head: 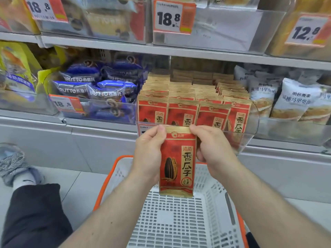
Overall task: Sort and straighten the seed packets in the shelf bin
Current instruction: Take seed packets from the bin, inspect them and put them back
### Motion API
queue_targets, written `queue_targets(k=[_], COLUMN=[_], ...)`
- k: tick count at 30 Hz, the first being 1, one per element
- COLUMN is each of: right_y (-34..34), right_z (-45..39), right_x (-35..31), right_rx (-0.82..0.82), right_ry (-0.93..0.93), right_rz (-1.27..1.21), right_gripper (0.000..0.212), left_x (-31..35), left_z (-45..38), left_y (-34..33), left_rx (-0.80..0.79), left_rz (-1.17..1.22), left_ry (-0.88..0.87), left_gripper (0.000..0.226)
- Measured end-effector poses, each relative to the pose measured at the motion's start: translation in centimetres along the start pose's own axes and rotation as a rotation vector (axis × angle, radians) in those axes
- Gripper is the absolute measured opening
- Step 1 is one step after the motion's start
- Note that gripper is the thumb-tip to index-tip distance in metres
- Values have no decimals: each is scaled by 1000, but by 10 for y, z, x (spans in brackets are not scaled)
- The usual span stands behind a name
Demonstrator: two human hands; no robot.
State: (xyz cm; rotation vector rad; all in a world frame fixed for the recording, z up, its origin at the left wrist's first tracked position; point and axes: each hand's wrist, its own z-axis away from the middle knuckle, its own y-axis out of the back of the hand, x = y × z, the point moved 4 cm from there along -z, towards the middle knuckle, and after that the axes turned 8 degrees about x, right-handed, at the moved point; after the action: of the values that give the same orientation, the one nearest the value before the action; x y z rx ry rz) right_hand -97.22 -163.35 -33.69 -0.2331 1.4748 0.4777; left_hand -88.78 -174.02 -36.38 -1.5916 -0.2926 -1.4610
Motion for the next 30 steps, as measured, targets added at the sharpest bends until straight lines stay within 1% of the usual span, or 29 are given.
queue_targets(k=[4,6,9,11,15,17,20,23,25,26,28,30], right_y=[1,0,-1,-3,0,0,-2,1,2,3,4,5], right_z=[-2,-1,-1,-1,-3,-3,-3,-3,-1,-1,-1,-3], right_x=[0,1,8,12,11,11,13,15,14,14,13,13], right_rx=[-19,-66,-147,-161,-111,-105,-174,-319,-419,-442,-437,-394], right_ry=[61,103,103,116,121,109,78,31,24,28,45,54], right_rz=[65,141,253,302,239,199,191,302,373,369,318,253], right_gripper=[42,42,41,45,45,43,39,31,32,33,33,32], left_x=[1,2,5,5,-3,-8,-6,3,8,10,12,11], left_z=[-2,-4,-8,-9,-3,2,3,-1,-4,-4,-4,-3], left_y=[-1,1,6,9,16,19,22,21,20,19,21,25], left_rx=[-8,-7,6,2,-83,-108,-112,-94,-91,-94,-107,-136], left_rz=[0,-8,6,-12,-129,-147,-108,-68,-70,-77,-106,-177], left_ry=[32,54,95,109,135,144,133,130,124,123,133,136], left_gripper=[32,34,35,34,28,26,25,25,26,26,27,26])
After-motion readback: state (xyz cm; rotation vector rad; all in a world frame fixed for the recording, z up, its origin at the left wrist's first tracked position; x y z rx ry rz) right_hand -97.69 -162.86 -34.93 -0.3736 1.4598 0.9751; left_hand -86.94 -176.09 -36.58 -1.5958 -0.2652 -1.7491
